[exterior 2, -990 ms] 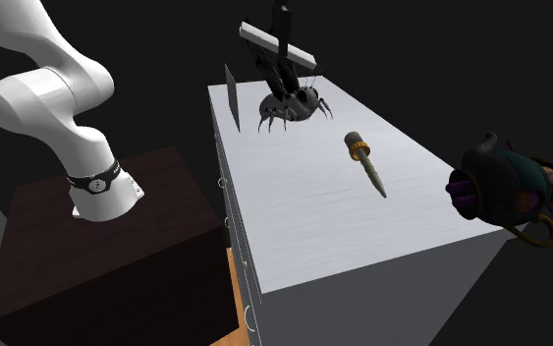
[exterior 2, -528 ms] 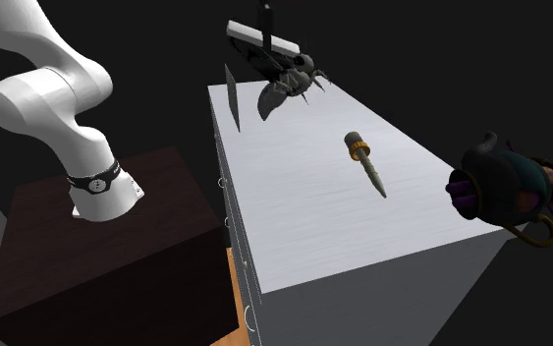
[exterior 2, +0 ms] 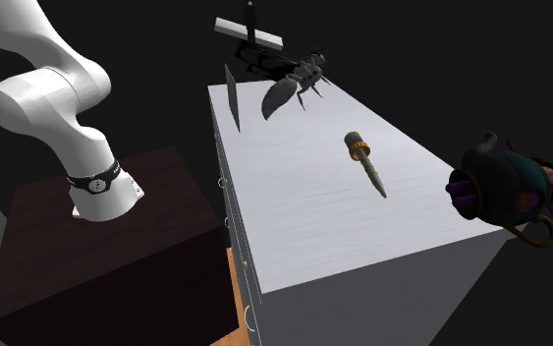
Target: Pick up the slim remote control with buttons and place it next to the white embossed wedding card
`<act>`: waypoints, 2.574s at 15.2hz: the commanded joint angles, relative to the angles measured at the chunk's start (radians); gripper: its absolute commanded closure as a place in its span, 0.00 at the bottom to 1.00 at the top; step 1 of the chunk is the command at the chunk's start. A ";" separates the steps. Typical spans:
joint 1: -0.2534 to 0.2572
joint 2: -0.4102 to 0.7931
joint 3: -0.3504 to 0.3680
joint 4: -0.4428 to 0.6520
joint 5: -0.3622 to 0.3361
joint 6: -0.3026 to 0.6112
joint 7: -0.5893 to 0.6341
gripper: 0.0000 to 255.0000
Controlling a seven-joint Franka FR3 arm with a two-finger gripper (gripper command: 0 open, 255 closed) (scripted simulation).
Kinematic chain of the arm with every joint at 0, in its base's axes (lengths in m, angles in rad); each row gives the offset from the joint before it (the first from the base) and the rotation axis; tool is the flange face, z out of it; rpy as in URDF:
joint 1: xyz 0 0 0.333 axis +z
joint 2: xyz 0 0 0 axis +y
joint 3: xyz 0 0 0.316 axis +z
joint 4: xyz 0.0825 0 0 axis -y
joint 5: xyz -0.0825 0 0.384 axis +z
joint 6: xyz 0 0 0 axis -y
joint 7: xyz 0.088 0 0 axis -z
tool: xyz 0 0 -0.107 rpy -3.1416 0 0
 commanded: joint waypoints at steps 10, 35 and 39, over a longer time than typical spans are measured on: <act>0.126 0.253 0.236 0.169 -0.210 -0.009 0.413 1.00; 0.213 0.403 0.210 -0.042 -0.364 0.269 0.549 1.00; 0.231 0.434 0.193 -0.072 -0.398 0.314 0.571 1.00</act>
